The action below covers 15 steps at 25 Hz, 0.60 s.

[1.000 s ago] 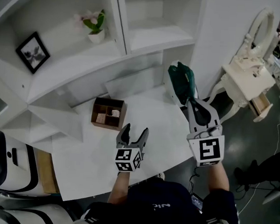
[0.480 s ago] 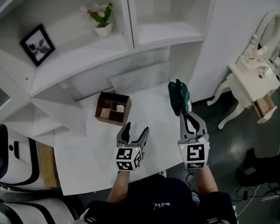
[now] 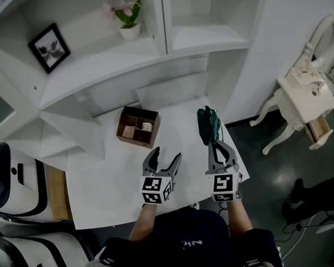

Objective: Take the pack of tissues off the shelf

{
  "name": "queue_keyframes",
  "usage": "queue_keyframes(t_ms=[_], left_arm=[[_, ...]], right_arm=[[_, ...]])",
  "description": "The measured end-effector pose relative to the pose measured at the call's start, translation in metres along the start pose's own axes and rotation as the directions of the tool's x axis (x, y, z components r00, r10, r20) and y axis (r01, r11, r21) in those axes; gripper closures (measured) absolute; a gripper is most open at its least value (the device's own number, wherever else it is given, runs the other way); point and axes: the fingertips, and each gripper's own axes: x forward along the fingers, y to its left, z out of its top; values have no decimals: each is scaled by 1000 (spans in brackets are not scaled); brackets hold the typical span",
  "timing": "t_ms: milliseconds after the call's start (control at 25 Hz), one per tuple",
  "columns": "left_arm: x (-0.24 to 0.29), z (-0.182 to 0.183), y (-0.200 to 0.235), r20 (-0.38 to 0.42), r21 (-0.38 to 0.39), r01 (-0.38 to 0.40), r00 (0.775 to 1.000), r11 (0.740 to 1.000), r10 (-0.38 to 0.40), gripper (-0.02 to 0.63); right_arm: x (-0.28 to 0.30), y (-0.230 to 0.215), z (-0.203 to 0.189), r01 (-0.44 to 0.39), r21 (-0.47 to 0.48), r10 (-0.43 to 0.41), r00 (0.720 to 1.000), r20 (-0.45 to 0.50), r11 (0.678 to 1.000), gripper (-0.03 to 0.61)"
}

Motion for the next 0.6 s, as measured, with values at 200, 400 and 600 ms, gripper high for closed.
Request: queue_keyframes(t_ms=[200,400,600], left_arm=[[-1,-10,-2,-10,53,-2,1000,999,3,279],[-4,-34,-4,-46,57,4,999,998,-1,278],[-9,-60,0,-73,64,-5,997,998,9,281]], right_arm=[[4,15,-19,-25,5,25,999,-30,1000,563],[8,32,-46,-52,40,55,996,-69,998,563],[10,44,-83,-49,114,64,989,-137,992,563]])
